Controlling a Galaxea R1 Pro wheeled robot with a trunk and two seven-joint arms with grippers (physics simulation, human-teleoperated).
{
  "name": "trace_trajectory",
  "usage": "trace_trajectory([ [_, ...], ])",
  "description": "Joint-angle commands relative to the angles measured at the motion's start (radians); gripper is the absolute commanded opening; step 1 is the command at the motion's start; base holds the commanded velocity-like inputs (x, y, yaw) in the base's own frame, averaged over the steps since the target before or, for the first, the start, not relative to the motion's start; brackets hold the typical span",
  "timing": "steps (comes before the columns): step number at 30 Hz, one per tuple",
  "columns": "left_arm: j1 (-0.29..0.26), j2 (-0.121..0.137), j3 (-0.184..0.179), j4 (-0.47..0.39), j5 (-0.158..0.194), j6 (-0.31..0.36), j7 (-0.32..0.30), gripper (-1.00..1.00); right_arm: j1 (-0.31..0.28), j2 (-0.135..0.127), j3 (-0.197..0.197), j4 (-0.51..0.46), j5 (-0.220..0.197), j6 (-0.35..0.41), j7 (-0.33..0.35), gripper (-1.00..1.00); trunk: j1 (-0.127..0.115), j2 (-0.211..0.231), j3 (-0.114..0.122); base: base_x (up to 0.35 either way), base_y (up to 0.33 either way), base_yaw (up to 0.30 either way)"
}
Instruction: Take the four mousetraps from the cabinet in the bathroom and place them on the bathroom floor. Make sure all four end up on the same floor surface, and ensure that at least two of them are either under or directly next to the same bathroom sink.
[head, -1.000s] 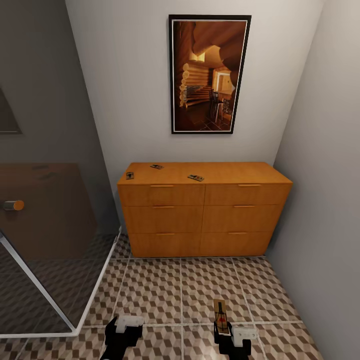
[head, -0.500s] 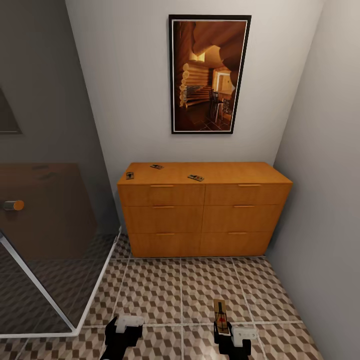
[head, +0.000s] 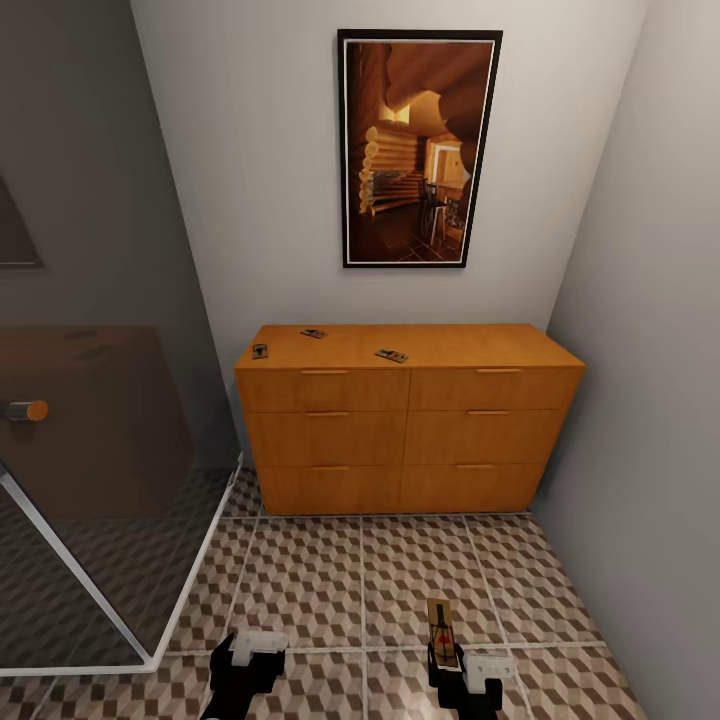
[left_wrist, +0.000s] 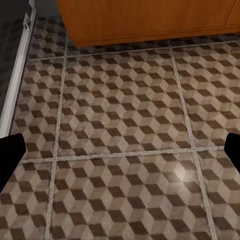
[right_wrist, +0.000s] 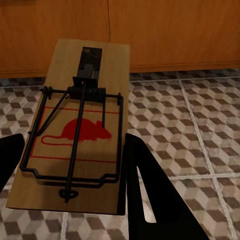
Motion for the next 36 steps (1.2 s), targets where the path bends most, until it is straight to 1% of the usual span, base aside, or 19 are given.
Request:
trace_trajectory([
  [1, -0.001, 0.001, -0.004, 0.001, -0.001, -0.003, 0.008, 1.00, -0.001, 0.000, -0.002, 0.001, 0.008, -0.002, -0.005, -1.00, 0.000, 0.000, -0.001, 0.000, 0.000, 0.000],
  [36, -0.001, 0.002, -0.003, 0.000, -0.001, -0.003, 0.008, 1.00, -0.001, 0.000, -0.002, 0.001, 0.007, -0.002, -0.005, -1.00, 0.000, 0.000, -0.001, 0.000, 0.000, 0.000],
])
